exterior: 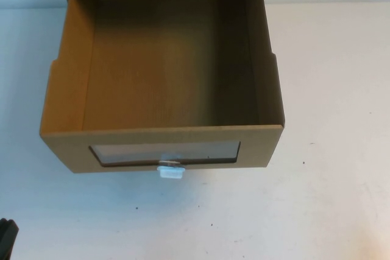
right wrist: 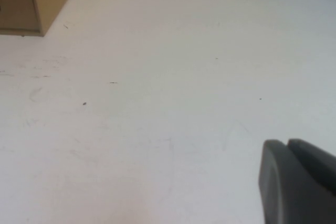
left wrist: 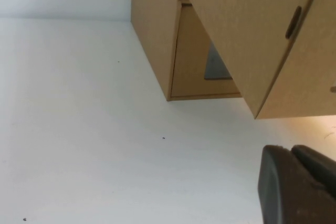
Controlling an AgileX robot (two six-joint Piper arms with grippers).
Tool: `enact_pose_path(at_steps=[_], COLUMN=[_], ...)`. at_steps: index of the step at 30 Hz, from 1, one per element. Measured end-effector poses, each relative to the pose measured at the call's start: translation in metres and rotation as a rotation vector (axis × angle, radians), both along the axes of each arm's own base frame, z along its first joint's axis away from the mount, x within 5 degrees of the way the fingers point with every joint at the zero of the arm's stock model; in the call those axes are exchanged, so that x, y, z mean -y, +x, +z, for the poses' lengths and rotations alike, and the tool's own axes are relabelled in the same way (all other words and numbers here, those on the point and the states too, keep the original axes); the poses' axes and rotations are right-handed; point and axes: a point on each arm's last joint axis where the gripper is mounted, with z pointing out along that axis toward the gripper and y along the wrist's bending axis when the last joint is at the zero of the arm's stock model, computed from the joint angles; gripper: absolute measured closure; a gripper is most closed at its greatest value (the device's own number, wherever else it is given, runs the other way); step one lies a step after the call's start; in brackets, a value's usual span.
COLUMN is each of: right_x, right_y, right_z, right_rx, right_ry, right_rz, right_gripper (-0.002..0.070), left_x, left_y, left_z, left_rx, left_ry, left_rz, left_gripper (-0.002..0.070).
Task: Open the shoe box
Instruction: 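Pull the top drawer of the cardboard box fully open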
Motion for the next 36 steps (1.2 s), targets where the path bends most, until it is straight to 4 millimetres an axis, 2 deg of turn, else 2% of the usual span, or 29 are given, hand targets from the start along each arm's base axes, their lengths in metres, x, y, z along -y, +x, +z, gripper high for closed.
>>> enact_pose_path(at_steps=[26,32,36], right_x=[0.0000,0.0000,-0.0001], right_y=[-0.0001,-0.0001,-0.0002], right_z=[-0.0004,-0.0004,-0.0006], right_rx=[-0.005,-0.005,-0.007], right_ry=[0.000,0.000,0.000], right_rz=[0.000,0.000,0.001], right_gripper=[0.0689,0.0689,0.0689], left_x=[-0.0002,-0.0059,-0.0078], left_y=[0.0001,0.0015,0.0008], left_z=[0.0000,0.0024,-0.0050], left_rx=[0.007,0.033,-0.045], left_ry=[0.027,0.033,0.042], left_rz=[-0.001,0.100,0.137], left_gripper=[0.0680,0.0680,0.0680])
